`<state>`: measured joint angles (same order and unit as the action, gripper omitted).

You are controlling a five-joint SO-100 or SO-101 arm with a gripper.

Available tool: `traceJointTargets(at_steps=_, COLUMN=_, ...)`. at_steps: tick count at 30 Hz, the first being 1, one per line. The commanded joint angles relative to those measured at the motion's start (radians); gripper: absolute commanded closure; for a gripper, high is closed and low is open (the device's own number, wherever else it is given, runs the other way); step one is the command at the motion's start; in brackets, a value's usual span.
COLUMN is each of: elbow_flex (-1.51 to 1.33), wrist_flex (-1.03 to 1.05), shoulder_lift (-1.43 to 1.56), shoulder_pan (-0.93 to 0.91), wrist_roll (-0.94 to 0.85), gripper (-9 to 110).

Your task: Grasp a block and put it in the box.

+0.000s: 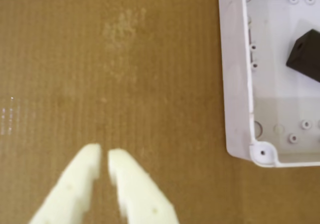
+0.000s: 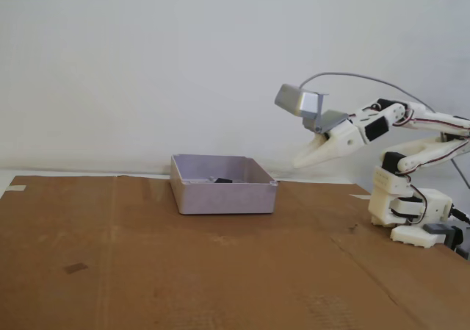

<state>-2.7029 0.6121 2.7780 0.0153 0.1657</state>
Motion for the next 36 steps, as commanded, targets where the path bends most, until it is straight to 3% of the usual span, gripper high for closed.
traceJointTargets(at_steps=1, elbow_flex=-0.003, wrist_flex=-0.041, shoulder_lift=0.081, shoulder_pan=0.000, wrist_roll=0.000, gripper=101)
traceJointTargets(at_steps=36, elbow_flex=-0.451, wrist_flex=-0.040, shoulder_lift=0.472, shoulder_pan=0.000, wrist_roll=0.000, gripper=101)
